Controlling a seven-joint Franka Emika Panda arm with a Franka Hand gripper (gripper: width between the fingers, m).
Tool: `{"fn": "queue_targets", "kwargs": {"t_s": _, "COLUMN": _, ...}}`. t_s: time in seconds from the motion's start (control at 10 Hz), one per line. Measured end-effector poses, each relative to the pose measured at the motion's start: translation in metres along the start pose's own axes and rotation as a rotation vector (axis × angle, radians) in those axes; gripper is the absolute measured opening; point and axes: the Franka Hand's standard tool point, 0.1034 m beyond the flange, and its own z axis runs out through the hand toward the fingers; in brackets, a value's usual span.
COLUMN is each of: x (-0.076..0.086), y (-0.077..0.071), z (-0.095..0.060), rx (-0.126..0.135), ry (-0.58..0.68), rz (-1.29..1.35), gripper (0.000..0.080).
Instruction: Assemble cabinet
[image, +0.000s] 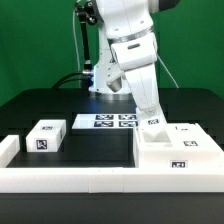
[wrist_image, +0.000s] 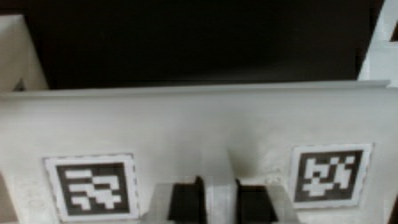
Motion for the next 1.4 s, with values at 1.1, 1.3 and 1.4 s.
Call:
{"fn": "queue_targets", "kwargs": {"t_s": 1.1, "x": -0.016, "y": 0.000, "z": -0.019, "rx": -0.027, "ry": -0.029, "rz": 0.018, "gripper": 0.0062}}
{"fn": "queue_targets", "kwargs": {"t_s": 1.3, "x": -0.010, "y": 0.000, "z": -0.022, "rx": -0.025, "ry": -0.035, "rz": 0.024, "gripper": 0.0062}}
{"fn": "queue_targets", "kwargs": {"t_s": 1.4, "x": -0.006, "y": 0.001, "z": -0.023, "rx": -0.027, "ry": -0.034, "rz": 0.025, "gripper": 0.0062}}
